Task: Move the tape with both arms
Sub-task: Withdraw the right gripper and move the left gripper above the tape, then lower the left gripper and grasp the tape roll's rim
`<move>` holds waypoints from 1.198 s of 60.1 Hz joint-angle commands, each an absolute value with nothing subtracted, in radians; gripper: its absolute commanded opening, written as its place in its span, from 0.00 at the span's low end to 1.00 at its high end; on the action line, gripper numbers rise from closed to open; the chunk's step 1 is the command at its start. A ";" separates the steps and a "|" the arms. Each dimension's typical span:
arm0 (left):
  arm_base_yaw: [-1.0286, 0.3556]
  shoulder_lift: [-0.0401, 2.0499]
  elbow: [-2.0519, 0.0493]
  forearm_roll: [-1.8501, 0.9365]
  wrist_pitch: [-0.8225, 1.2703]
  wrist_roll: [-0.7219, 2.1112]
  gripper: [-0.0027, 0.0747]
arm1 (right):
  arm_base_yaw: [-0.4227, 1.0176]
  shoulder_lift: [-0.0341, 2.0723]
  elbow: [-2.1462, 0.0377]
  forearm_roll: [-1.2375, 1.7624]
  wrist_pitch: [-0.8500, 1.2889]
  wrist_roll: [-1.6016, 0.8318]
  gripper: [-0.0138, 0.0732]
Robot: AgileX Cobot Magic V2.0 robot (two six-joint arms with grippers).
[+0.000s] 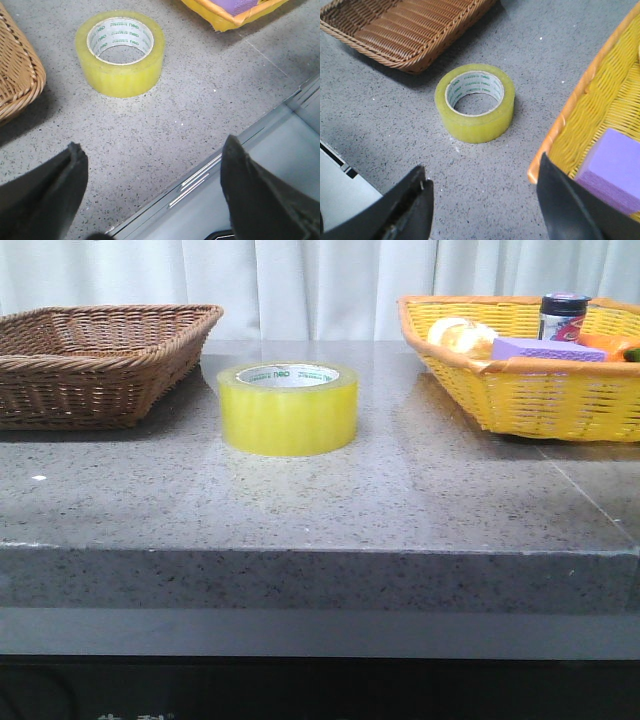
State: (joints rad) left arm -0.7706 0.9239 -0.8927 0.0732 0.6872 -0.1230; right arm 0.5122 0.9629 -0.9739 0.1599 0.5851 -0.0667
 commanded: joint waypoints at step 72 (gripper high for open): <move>-0.699 1.780 -1.740 -0.022 1.001 0.235 0.74 | 0.506 0.765 -0.859 0.171 0.488 -0.073 0.71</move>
State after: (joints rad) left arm -0.7200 1.7898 -1.6805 0.0445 1.0253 0.2026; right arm 0.5122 0.7665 -0.8341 0.1640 0.5546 -0.0683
